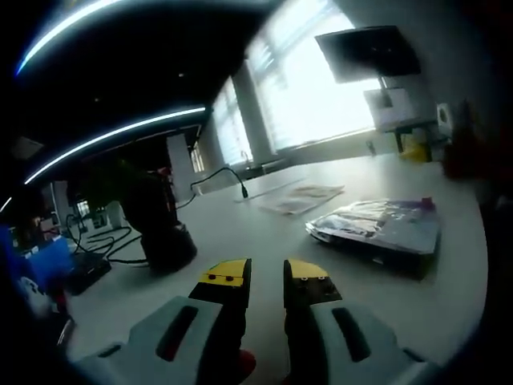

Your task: Clip sheet goods on table flip sheet goods clip sheet goods scan sheet goods put sheet goods back to table

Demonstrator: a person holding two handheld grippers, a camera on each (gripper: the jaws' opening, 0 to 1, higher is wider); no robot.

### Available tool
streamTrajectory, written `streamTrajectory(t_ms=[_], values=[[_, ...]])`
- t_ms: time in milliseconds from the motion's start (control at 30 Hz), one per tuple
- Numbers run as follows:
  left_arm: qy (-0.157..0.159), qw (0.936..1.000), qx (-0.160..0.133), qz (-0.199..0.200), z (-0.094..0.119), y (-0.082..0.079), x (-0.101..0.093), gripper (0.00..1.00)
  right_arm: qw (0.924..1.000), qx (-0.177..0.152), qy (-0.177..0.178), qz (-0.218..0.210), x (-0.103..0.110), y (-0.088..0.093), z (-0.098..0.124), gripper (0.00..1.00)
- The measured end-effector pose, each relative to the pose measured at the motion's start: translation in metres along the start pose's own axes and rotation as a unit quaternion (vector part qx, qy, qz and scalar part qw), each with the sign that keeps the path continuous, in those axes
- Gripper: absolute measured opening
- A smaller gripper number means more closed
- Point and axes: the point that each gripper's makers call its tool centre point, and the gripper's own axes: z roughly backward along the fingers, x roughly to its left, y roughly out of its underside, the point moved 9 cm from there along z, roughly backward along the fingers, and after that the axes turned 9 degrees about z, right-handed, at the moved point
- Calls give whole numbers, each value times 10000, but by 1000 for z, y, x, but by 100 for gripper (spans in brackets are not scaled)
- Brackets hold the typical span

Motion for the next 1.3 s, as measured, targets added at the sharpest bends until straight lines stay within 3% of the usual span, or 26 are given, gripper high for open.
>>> streamTrajectory(t_ms=[267, 767, 1300], values=[[34, 10000, -35, -30, 0, 0, 1, 9, 9998, 45, -36, 195, 4, -1, 1, 0], [68, 9999, -92, -25, 2, -1, -1, 9, 9998, -35, -173, -76, 8, -4, 5, 0], [109, 9999, -117, -36, 4, -1, -4, 9, 9998, -136, -138, 5, 12, -7, 5, 0]])
